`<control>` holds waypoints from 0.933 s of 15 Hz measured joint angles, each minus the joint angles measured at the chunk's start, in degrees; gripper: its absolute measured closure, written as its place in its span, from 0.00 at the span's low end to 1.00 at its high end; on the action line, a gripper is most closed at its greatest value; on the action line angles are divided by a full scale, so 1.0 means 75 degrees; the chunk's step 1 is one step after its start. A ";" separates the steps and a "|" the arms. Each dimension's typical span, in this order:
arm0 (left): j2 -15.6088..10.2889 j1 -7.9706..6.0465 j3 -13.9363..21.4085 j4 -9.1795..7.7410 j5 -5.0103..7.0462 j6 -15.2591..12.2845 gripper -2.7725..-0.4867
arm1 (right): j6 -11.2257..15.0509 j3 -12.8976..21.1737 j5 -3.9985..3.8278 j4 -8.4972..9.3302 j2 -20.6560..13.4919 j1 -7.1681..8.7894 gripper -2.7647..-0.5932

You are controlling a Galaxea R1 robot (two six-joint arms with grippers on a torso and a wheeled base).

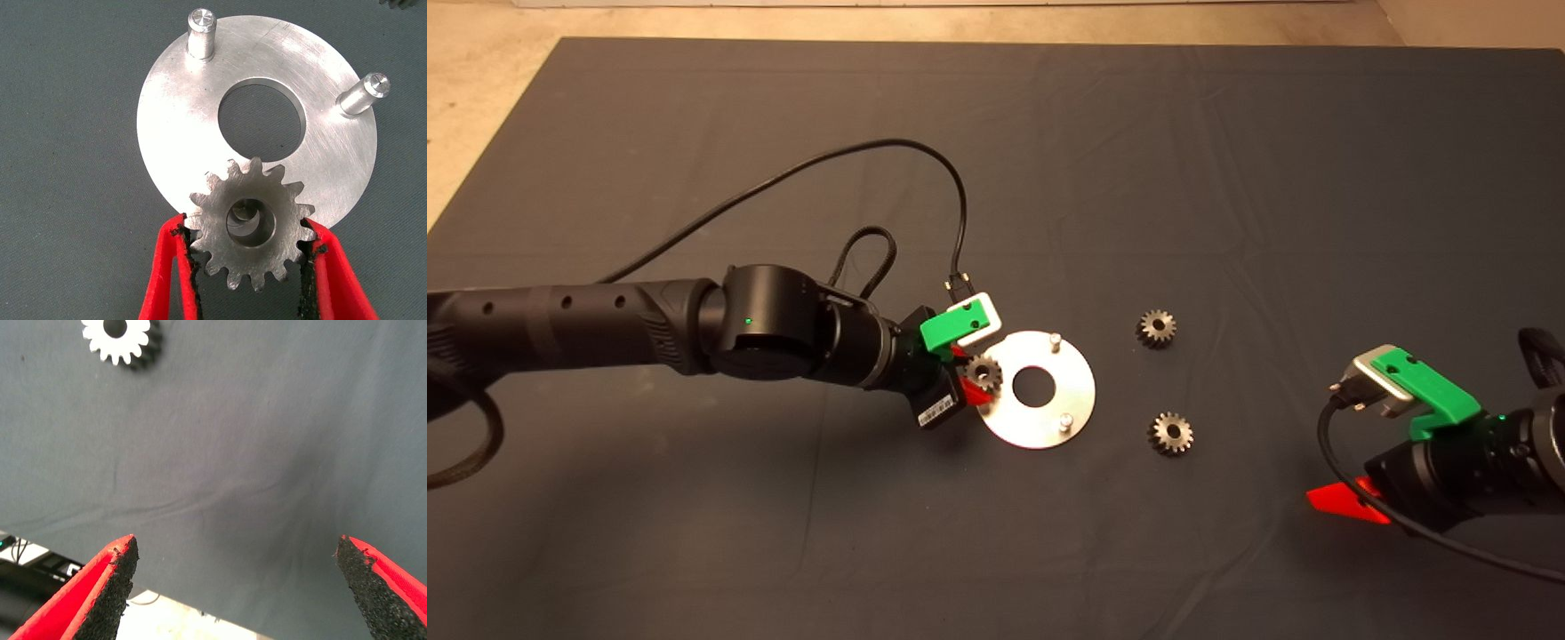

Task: Install three planetary gears onto the carrier pins

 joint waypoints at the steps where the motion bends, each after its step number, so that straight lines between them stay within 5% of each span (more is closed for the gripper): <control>1: 0.0000 0.0000 0.0000 0.0000 0.0000 0.0000 0.97 | 0.0000 0.0000 0.0000 0.0000 0.0000 0.0011 0.26; 14: 0.0068 0.0002 0.0003 0.0010 0.0036 -0.0005 0.98 | 0.0000 0.0000 0.0000 0.0020 0.0000 0.0137 0.26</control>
